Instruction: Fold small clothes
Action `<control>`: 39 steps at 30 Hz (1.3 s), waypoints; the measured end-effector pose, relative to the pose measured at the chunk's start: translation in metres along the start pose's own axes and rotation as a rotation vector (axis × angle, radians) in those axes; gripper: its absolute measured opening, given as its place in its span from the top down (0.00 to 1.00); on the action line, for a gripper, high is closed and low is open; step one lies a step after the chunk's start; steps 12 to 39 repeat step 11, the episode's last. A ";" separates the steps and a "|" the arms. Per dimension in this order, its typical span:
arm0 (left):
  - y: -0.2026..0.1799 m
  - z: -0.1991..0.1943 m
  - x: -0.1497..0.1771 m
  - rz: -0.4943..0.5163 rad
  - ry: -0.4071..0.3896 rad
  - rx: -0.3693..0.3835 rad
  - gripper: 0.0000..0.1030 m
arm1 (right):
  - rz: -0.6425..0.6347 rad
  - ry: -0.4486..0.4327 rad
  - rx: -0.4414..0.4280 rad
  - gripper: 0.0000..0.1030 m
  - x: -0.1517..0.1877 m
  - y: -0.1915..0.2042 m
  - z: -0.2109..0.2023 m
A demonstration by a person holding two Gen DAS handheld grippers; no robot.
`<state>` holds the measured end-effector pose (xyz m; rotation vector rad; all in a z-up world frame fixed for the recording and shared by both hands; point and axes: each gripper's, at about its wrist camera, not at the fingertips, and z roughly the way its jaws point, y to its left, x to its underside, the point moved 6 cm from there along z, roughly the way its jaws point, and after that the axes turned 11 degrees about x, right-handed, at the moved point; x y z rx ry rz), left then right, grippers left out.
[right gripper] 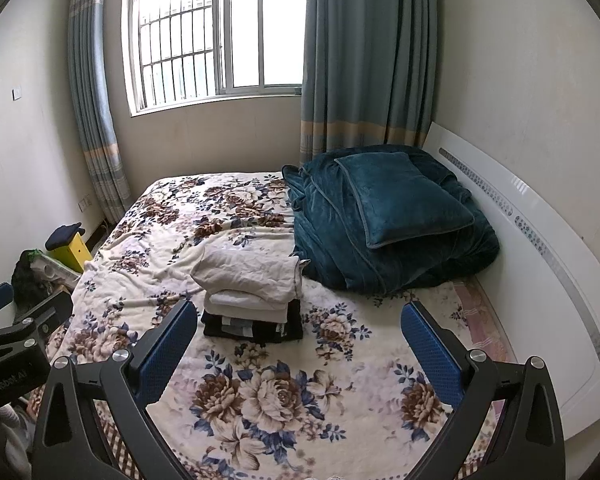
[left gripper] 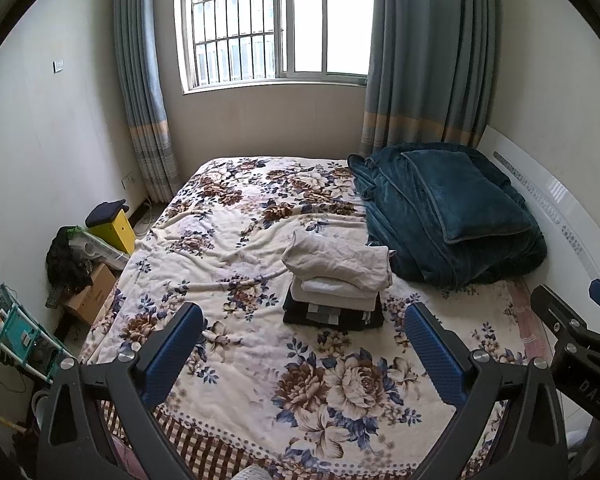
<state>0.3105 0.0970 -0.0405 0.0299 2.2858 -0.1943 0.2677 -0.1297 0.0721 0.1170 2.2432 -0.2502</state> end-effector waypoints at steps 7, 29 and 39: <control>0.000 -0.003 0.001 -0.008 -0.006 0.000 0.00 | 0.002 0.000 0.002 0.00 0.002 0.001 -0.002; 0.000 -0.007 0.001 0.001 -0.017 -0.006 0.00 | 0.003 -0.001 0.002 0.00 0.002 0.001 -0.002; 0.000 -0.007 0.001 0.001 -0.017 -0.006 0.00 | 0.003 -0.001 0.002 0.00 0.002 0.001 -0.002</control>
